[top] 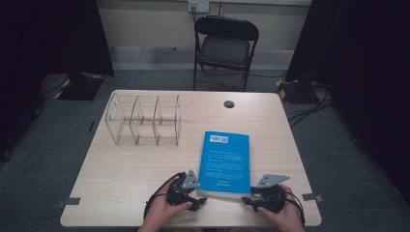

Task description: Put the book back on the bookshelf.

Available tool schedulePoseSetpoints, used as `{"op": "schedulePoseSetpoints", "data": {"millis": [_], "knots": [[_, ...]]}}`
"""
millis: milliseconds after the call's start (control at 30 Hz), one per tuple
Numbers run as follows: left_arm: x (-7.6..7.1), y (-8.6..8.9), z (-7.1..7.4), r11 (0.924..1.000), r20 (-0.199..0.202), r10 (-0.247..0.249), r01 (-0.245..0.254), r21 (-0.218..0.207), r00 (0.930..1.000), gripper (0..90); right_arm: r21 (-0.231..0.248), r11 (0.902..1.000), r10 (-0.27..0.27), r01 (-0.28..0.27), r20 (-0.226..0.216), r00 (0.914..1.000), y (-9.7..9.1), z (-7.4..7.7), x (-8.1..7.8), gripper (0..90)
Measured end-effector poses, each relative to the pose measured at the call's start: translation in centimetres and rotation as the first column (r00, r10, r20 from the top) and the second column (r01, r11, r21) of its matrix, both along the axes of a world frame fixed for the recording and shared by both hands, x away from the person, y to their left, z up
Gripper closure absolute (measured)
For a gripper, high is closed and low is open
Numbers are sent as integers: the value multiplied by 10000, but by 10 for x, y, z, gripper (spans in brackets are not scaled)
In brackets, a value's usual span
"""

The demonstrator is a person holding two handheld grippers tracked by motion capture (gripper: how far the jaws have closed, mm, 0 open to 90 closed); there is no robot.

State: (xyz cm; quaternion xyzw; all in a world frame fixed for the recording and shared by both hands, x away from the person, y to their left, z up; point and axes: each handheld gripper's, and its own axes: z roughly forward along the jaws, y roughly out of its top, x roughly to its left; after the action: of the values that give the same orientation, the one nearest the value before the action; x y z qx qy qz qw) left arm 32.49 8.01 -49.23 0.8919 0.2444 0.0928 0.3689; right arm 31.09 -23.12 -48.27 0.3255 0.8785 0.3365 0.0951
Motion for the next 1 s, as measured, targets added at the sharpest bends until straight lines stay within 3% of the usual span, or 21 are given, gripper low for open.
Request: {"op": "schedulePoseSetpoints", "data": {"millis": [67, 133, 200, 333, 367, 600, 667, 700, 767, 900, 1000], "knots": [[2, 2, 2, 9998, 51, -73, 72, 191, 10000, 365, -20, 9999, -101, 102, 90, 9999, 0, -2, 0, 440], [2, 2, 2, 9998, 30, 46, -47, 176, 10000, 385, -256, 9996, 87, -78, 377, 9992, 4, -3, 0, 412], [1, 0, 2, 9995, 2, 300, -300, 94, 9995, 389, -353, 9994, 43, -29, 374, 9993, 6, -3, 0, 407], [1, -1, 2, 9989, 36, 472, -472, 55, 9989, 405, -234, 9997, 15, -6, 402, 9992, 5, -3, 0, 412], [1, 0, 2, 9990, 113, 395, -397, 208, 9992, 406, -195, 9998, -52, 60, 451, 9990, 5, -4, 0, 406], [1, -3, 3, 9984, -58, 566, -565, 89, 9984, 404, -391, 9990, -189, 201, 305, 9994, 9, -2, 1, 424], [2, -1, 3, 9989, -18, 346, -346, 313, 9994, 402, -388, 9989, -242, 250, 218, 9995, 9, -1, 1, 427], [1, -2, 3, 9987, -88, 499, -498, 81, 9987, 400, -434, 9986, -292, 301, 203, 9994, 10, 0, 1, 431], [3, -1, 4, 9989, 8, 302, -302, 350, 9995, 400, -298, 9989, -348, 352, 159, 9993, 9, -1, 1, 432], [2, -2, 3, 9991, -1, 362, -362, 233, 9993, 392, -282, 9989, -377, 381, 149, 9992, 10, -1, 1, 435], [3, -1, 4, 9985, 14, 353, -353, 421, 9994, 373, -263, 9988, -421, 423, 90, 9991, 11, 0, 1, 436]]}}
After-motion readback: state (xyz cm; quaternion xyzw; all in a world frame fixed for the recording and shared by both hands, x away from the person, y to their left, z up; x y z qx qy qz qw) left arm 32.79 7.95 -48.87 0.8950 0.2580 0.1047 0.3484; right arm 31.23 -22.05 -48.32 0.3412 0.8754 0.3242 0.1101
